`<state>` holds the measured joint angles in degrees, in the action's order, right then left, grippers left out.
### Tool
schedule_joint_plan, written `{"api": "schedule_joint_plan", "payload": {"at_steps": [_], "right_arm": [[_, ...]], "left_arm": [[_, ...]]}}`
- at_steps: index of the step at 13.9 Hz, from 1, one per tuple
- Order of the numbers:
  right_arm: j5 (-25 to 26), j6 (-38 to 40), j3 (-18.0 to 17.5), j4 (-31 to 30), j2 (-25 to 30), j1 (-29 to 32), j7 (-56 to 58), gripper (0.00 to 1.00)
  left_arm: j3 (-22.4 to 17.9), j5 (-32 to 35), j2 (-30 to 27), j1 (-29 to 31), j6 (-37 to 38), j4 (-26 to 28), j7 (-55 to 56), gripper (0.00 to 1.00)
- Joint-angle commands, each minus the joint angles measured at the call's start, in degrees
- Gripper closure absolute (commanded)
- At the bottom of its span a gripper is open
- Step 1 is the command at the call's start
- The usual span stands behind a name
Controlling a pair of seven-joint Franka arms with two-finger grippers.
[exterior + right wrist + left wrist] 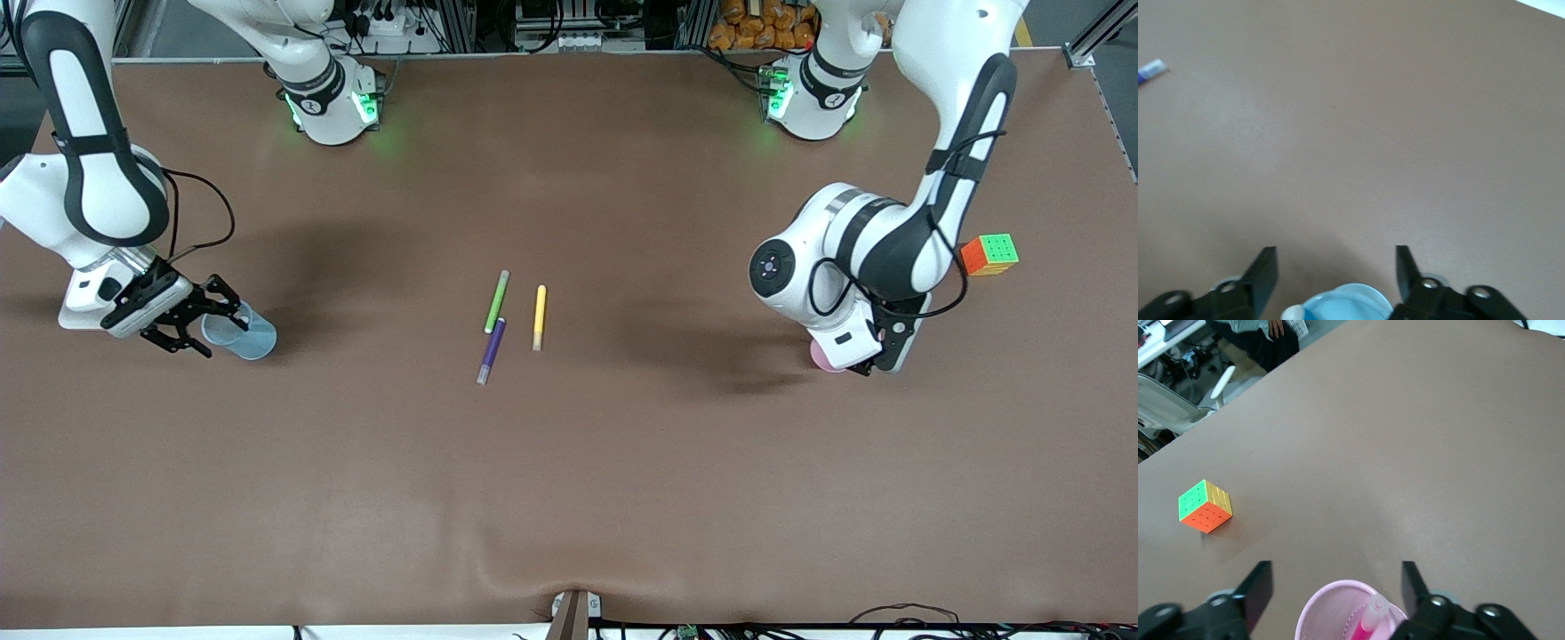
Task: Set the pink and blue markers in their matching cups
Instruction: 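Lower the markers into matching cups and open both grippers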
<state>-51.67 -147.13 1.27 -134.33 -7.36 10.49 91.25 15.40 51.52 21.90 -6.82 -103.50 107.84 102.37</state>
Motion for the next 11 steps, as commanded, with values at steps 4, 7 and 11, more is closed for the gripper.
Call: {"api": "schedule_joint_plan", "payload": {"at_steps": [4, 7, 11], "right_arm": [[-1.6, 4.75, -1.01, 5.03, 1.91, 1.47, -7.67, 0.0], [-1.16, 5.97, -1.01, 10.21, 1.47, 0.07, -9.24, 0.0], [-0.89, 6.95, -0.4, 13.91, 1.12, -3.97, -18.89, 0.0]], "left_arm": [[0.69, -11.5, -5.19, 3.3, 0.59, -3.07, -16.2, 0.0], [0.69, -19.85, -8.09, 5.58, 0.58, -5.09, -27.36, 0.0], [0.6, -27.86, -12.23, 9.36, 0.58, -5.44, -40.38, 0.0]]}}
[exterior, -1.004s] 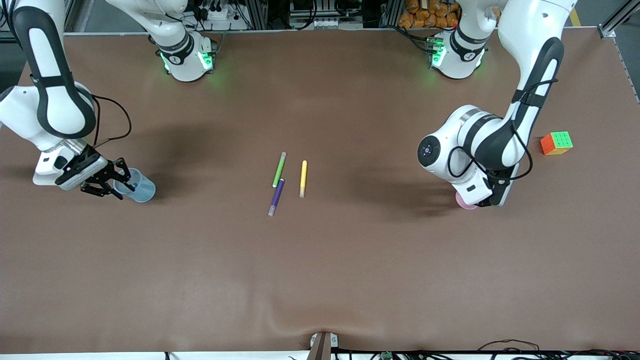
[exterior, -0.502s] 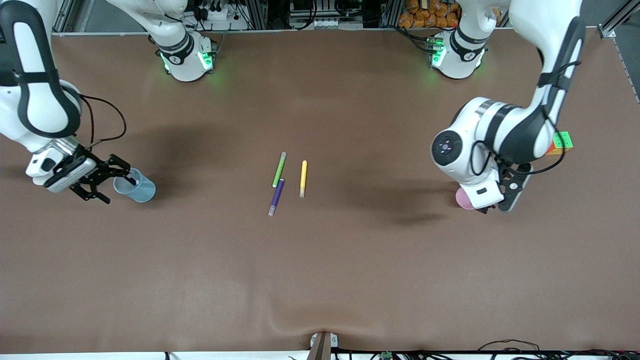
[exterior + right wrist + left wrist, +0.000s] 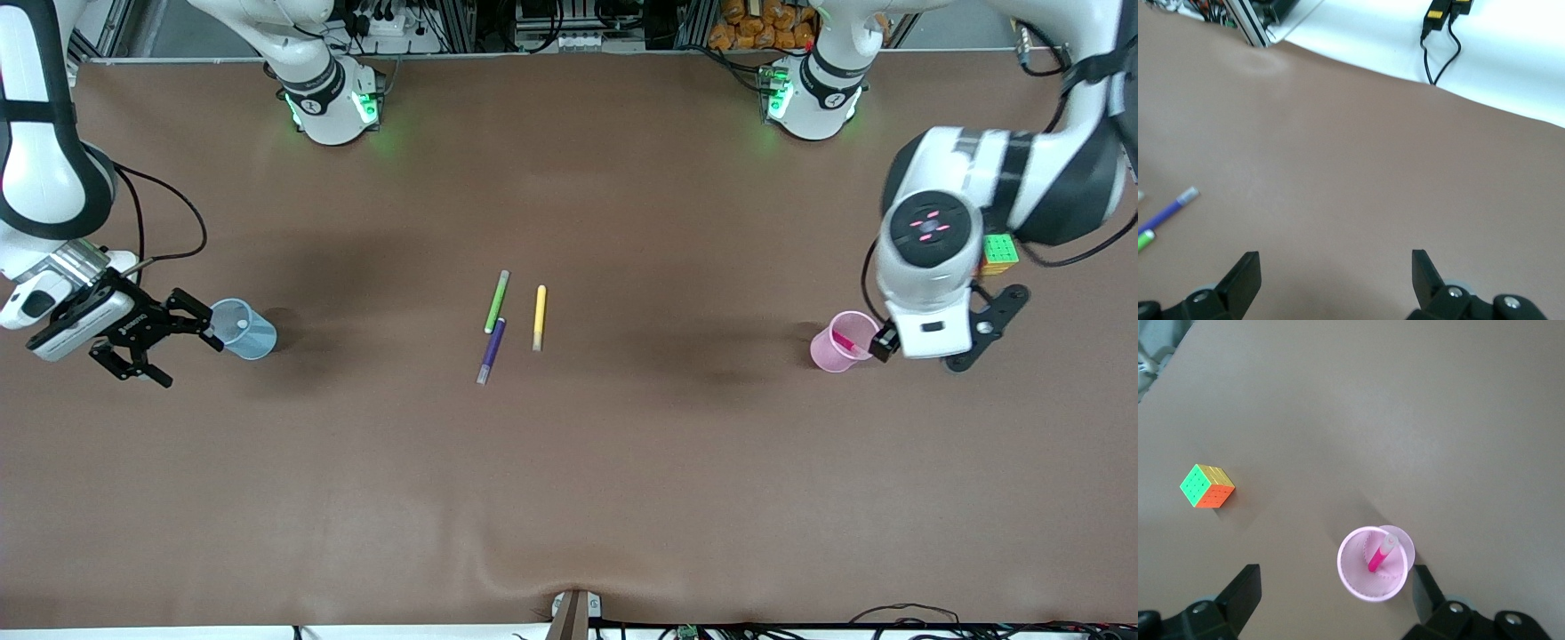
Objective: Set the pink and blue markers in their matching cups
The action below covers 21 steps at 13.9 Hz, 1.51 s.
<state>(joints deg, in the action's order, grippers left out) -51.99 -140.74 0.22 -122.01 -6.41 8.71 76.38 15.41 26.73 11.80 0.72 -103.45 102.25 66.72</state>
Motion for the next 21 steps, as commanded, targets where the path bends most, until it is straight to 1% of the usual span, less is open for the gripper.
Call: {"api": "schedule_joint_plan", "payload": {"at_steps": [1, 2, 3, 4, 5, 6, 8, 10, 11, 13, 15, 17, 18, 19, 21], "right_arm": [[-0.48, 0.65, 2.48, 2.12, 0.17, -4.03, -5.61, 0.0], [-0.39, 0.65, 4.76, 2.91, 0.26, -6.75, -6.58, 0.0], [-0.13, 0.73, 6.35, 3.96, 0.26, -8.78, -7.2, 0.0], [1.26, 1.43, 7.5, 5.19, 0.34, -10.28, -8.25, 0.0], [3.89, 3.35, 8.55, 6.85, 0.43, -11.08, -11.4, 0.0], [8.0, 6.59, 9.0, 9.22, 0.43, -11.17, -16.91, 0.0], [17.84, 16.32, 9.35, 16.67, 0.34, -11.08, -32.7, 0.0], [28.3, 30.19, 9.45, 27.38, -0.01, -11.0, -47.22, 0.0], [31.57, 35.49, 9.36, 31.35, -0.09, -11.0, -54.07, 0.0], [34.32, 44.9, 9.09, 36.46, -0.01, -11.0, -63.77, 0.0], [39.57, 54.21, 9.0, 41.48, -0.01, -10.91, -66.36, 0.0], [43.44, 59.86, 9.0, 43.51, 0.17, -11.0, -66.53, 0.0], [46.86, 63.97, 8.05, 45.69, 0.17, -10.74, -66.45, 0.0], [49.5, 68.63, 7.17, 46.76, 0.52, -10.65, -66.45, 0.0], [51.55, 72.88, 5.93, 46.08, 2.44, -10.47, -69.15, 0.0]], "left_arm": [[0.68, -3.87, -2.57, 2.44, 0.53, 0.06, -6.49, 0.0], [0.59, -4.92, -2.92, 2.62, 0.53, -0.21, -8.43, 0.0], [0.59, -6.23, -3.45, 3.49, 0.53, -0.3, -10.27, 0.0], [0.68, -7.38, -4.06, 4.37, 0.53, -0.38, -12.12, 0.0], [0.5, -9.04, -4.94, 4.64, 0.62, -0.38, -14.49, 0.0], [0.42, -10.71, -5.91, 5.42, 0.7, -0.38, -17.29, 0.0], [0.42, -13.79, -7.84, 7.53, 0.88, -0.3, -23.7, 0.0], [0.24, -16.25, -8.9, 9.73, 0.88, -0.3, -30.3, 0.0], [0.24, -17.31, -9.43, 10.26, 0.97, -0.38, -32.77, 0.0], [0.06, -18.11, -9.69, 10.18, 1.06, -0.38, -35.24, 0.0], [-0.02, -18.11, -10.4, 10.09, 1.14, -0.38, -37.79, 0.0], [-0.11, -18.63, -11.27, 9.92, 1.67, -0.38, -41.03, 0.0], [-0.29, -19.77, -11.8, 9.91, 1.85, -0.47, -42.62, 0.0], [-1.77, -21.43, -12.76, 9.48, 2.02, -0.65, -44.46, 0.0], [-4.93, -23.21, -14.17, 7.29, 2.28, -0.74, -48.33, 0.0]]}}
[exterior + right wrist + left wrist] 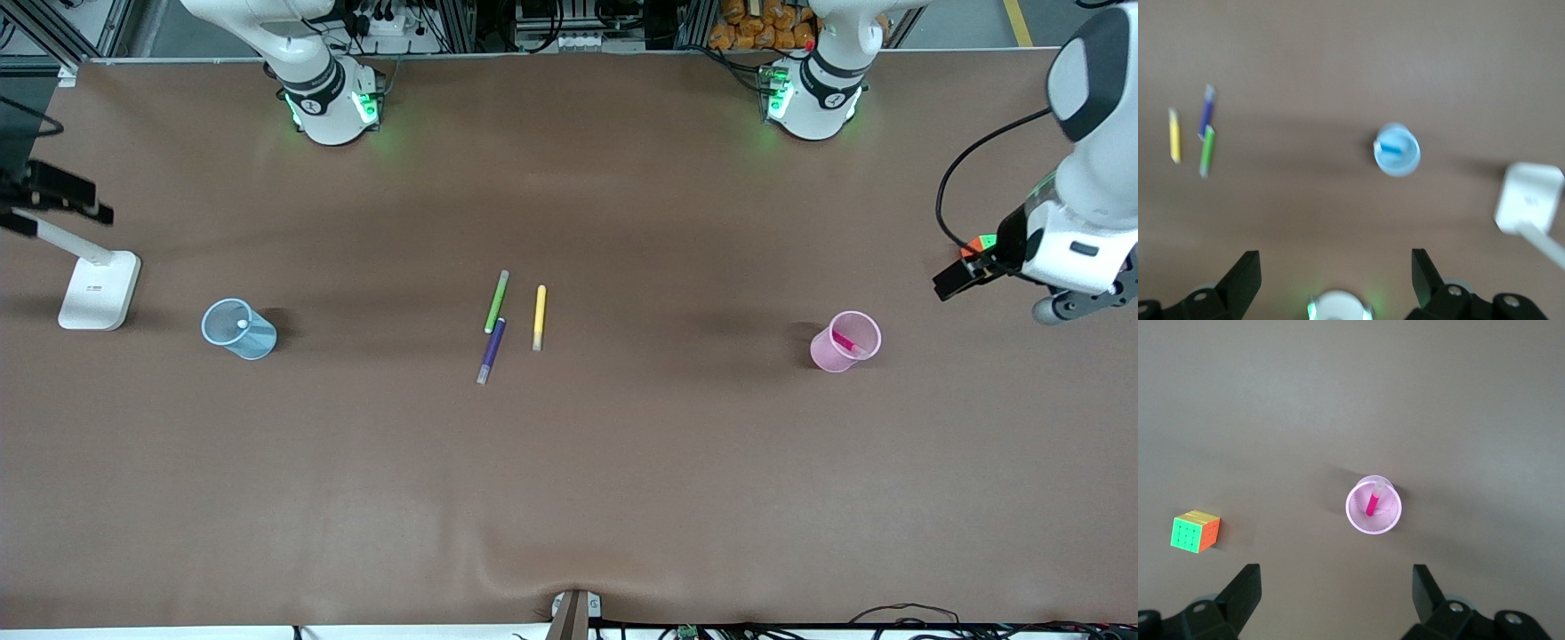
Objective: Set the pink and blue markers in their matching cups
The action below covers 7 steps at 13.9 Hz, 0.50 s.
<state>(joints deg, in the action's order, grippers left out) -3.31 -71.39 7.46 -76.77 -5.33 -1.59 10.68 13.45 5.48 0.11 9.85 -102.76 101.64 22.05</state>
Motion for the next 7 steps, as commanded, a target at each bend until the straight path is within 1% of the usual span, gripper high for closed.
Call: {"api": "schedule_joint_plan", "payload": {"at_steps": [1, 3, 4, 6, 7], "right_arm": [[2.87, 2.67, -1.57, -2.3, 3.64, -0.08, -7.65, 0.0], [2.87, -0.23, -2.45, -8.28, 7.68, -0.08, -14.87, 0.0], [2.96, -1.02, -3.85, -11.01, 9.27, -0.08, -16.47, 0.0], [3.31, -5.32, -4.3, -16.72, 12.69, 0.36, -15.79, 0.0], [3.22, -7.34, -4.3, -18.06, 13.41, 1.06, -14.13, 0.0]], "left_arm": [[-3.77, -2.4, -2.92, -2.9, 1.6, -0.12, -4.82, 0.0], [-5.0, -3.89, -4.58, -4.3, 1.6, -0.12, -6.4, 0.0], [-5.88, -3.9, -5.46, -5.44, 1.6, -0.12, -7.11, 0.0], [-7.11, -3.9, -6.87, -6.77, 1.6, -0.12, -7.38, 0.0], [-7.12, -3.99, -7.75, -6.86, 1.77, -0.12, -7.46, 0.0]]}}
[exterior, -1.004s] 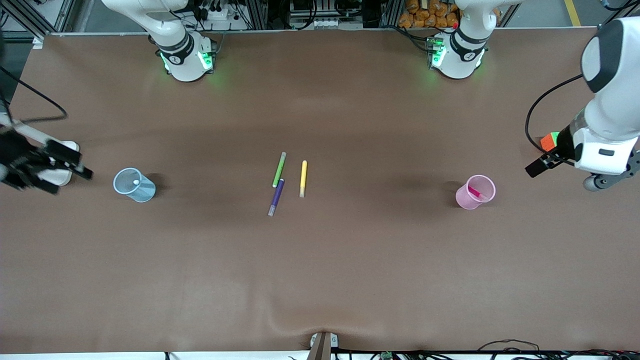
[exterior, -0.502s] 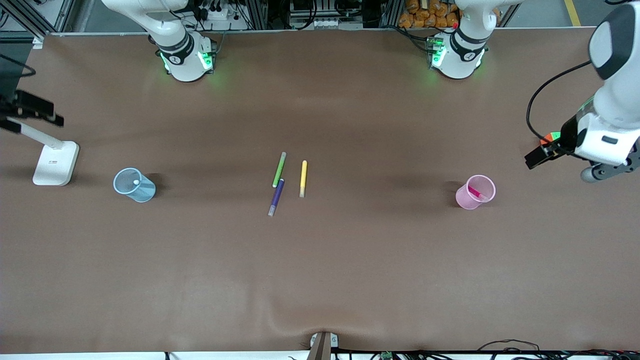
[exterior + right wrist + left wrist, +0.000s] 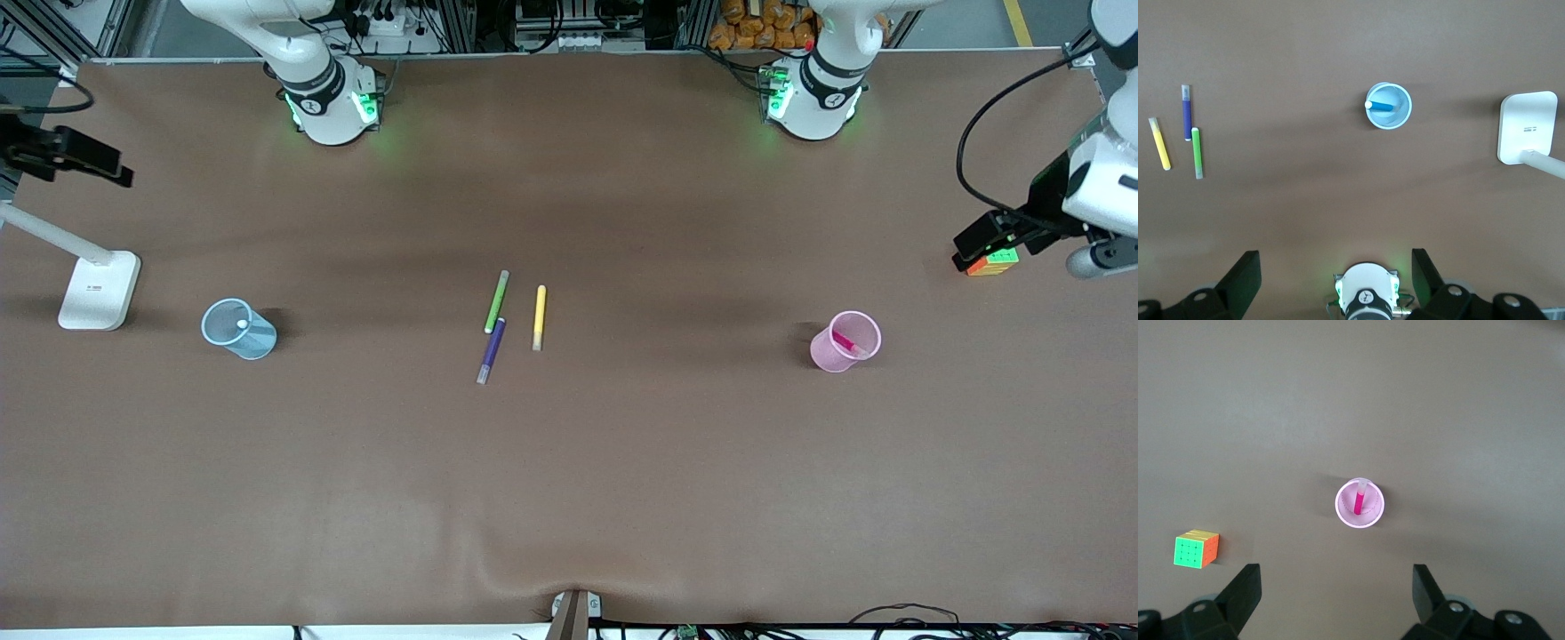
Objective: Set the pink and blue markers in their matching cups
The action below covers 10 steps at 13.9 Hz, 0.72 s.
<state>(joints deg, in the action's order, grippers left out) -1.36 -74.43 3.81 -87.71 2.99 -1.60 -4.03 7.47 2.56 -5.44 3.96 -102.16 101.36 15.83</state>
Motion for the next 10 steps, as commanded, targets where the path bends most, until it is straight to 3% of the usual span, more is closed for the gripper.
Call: {"api": "schedule_joint_plan", "payload": {"at_steps": [1, 5, 10], "right_arm": [[1.19, -5.71, -0.64, -6.77, 4.84, 1.16, 3.3, 0.0], [0.74, -6.25, -0.73, -4.76, 4.23, 1.24, 9.04, 0.0], [1.18, -6.16, -0.73, -2.47, 2.64, 0.81, 9.21, 0.0]], "left_arm": [[-1.23, -0.98, -2.73, -1.32, 2.04, 0.16, -1.93, 0.0], [-5.26, -1.15, -4.58, -4.04, 4.77, 0.16, -5.02, 0.0], [-5.45, -1.24, -4.58, -4.23, 5.39, -0.81, -5.02, 0.0]]}}
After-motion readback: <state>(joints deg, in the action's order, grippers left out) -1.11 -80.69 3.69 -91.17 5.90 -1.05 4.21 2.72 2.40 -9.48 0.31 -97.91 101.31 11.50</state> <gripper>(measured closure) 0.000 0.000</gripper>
